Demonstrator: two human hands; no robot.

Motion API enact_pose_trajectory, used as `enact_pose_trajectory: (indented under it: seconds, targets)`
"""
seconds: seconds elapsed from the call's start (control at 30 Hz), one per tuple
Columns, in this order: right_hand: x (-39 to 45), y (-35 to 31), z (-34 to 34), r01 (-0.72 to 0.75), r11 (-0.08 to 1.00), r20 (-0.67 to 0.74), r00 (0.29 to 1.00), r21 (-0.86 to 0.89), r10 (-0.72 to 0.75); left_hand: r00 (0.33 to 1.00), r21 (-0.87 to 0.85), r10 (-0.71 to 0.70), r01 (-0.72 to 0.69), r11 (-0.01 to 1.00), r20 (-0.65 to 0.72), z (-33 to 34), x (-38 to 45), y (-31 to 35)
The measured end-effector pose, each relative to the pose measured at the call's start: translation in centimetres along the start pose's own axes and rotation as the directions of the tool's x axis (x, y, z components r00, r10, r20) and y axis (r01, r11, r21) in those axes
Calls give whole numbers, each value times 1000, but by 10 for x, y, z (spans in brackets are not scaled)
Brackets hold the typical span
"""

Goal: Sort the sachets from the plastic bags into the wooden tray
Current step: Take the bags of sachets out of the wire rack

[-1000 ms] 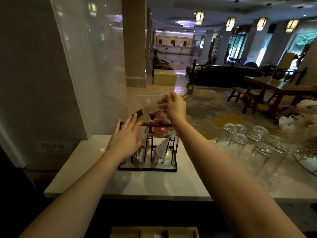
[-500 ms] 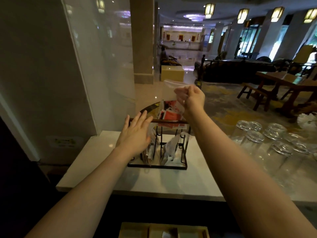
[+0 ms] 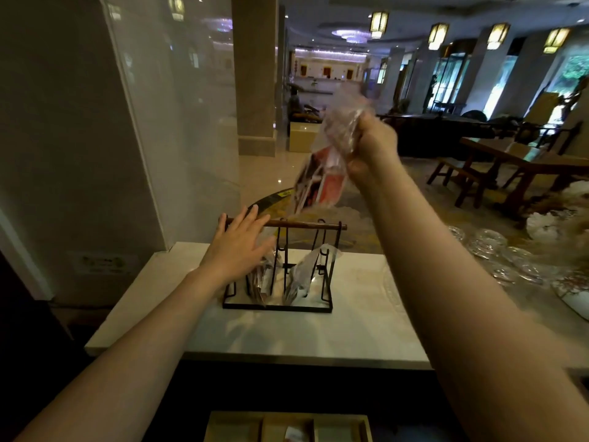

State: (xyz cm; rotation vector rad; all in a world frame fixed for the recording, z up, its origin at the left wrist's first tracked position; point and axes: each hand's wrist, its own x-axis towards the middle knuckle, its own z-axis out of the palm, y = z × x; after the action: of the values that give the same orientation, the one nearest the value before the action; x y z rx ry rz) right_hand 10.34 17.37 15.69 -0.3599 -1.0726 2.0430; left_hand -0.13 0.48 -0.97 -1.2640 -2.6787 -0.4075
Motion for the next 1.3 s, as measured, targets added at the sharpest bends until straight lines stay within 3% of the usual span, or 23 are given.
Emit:
enact_pose_trajectory:
  seconds: [0.07,0.13,0.23,0.33,0.43,0.57,0.63,0.7,0.73,0.77,0.83,0.87,0.9,0.97,1.03,1.13,1.2,1.3]
  targets:
    - [-16,23,-3,-127,992,3,992,-3,127,1000,-74,-8,11,997,29,-5,3,-1]
    - [-28,52,-9,-176,982,23,984,-73,178,996,-314,-58,76,946,67,-10,4,-3]
    - [-40,92,-18,-149,941,5,987,-305,159,985,-640,-172,154,753,34,-22,-8,7]
    - [-50,107,-20,-180,960,-3,983,-214,184,984,-827,-178,98,553,-3,-29,-31,25]
    - [-60,107,-14,-202,968,17,978,-148,206,996,-804,-87,59,591,10,-25,-46,40]
    - [-72,101,-17,-212,972,185,956,-103,228,968,-801,-230,57,597,-103,-20,-43,44]
    - [-71,91,-31,-151,975,292,937,-160,193,950,-723,-254,46,689,-182,-23,-40,34]
    - [-62,83,-52,8,950,308,947,-312,94,928,-619,-279,71,782,-246,-27,-41,23]
    - [-56,81,-64,127,880,312,950,-458,26,919,-586,-291,84,806,-268,-31,-41,20]
    - [-51,82,-75,249,731,334,942,-636,-30,910,-553,-301,101,827,-285,-33,-39,16]
    - [-48,88,-89,429,246,443,896,-869,4,912,-452,-276,117,885,-304,-36,-33,9]
    - [-49,93,-93,493,7,491,865,-870,102,929,-400,-227,97,911,-291,-36,-29,5]
    - [-49,100,-97,551,-164,518,830,-818,209,956,-350,-161,68,934,-244,-35,-24,2]
    - [-51,112,-104,626,-324,532,777,-710,336,995,-240,-45,22,970,-91,-28,-16,-5]
    - [-47,122,-111,654,-395,568,756,-646,324,1000,-152,18,-16,988,14,-19,-14,-9]
    - [-38,128,-111,610,-435,586,783,-662,208,998,-157,59,-62,986,-21,-9,-14,-14]
    - [-35,126,-103,597,-361,605,789,-716,104,993,-209,82,-97,973,-80,-7,-16,-14]
    - [-41,111,-81,664,-111,671,740,-739,-45,984,-233,125,-153,960,-129,-8,-16,-11]
